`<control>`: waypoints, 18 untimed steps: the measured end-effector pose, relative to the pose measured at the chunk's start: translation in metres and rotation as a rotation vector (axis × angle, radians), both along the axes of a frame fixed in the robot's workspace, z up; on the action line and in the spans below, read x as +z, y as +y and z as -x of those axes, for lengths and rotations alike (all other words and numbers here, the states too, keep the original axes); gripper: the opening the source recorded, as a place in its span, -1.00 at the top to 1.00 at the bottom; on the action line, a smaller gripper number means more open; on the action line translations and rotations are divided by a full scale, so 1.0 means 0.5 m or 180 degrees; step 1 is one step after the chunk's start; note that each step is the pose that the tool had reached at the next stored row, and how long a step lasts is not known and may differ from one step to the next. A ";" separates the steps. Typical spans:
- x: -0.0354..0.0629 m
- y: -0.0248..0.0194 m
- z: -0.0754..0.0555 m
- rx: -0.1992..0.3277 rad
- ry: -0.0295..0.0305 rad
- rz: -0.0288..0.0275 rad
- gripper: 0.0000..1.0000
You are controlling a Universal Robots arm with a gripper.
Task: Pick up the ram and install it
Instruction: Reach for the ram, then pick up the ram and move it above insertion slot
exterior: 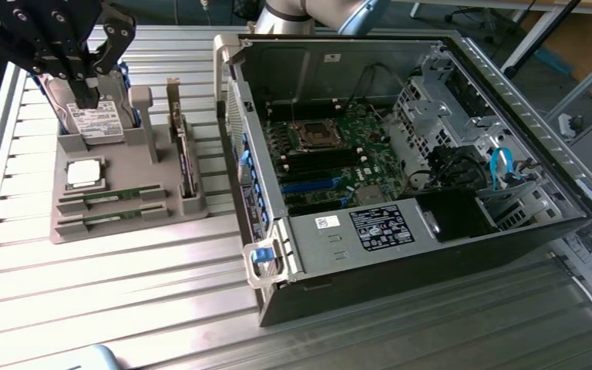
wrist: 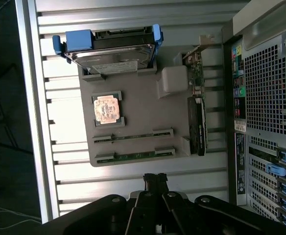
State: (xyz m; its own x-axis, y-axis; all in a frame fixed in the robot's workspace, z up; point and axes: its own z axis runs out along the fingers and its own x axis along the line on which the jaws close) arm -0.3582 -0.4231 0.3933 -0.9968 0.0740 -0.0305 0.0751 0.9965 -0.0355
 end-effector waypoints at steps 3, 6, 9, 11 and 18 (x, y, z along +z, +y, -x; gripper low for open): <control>0.000 0.0000 0.000 0.0000 0.0000 0.0000 0.80; 0.000 0.0000 0.000 0.0000 0.0000 0.0000 0.80; 0.000 0.0001 0.000 0.0025 0.0000 0.0000 0.80; 0.000 0.0000 0.000 0.0055 0.0000 0.0000 0.80; 0.000 0.0000 0.000 0.0119 0.0000 0.0002 0.80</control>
State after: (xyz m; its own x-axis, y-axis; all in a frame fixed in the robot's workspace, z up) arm -0.3581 -0.4231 0.3933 -0.9989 0.0366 -0.0305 0.0377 0.9986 -0.0361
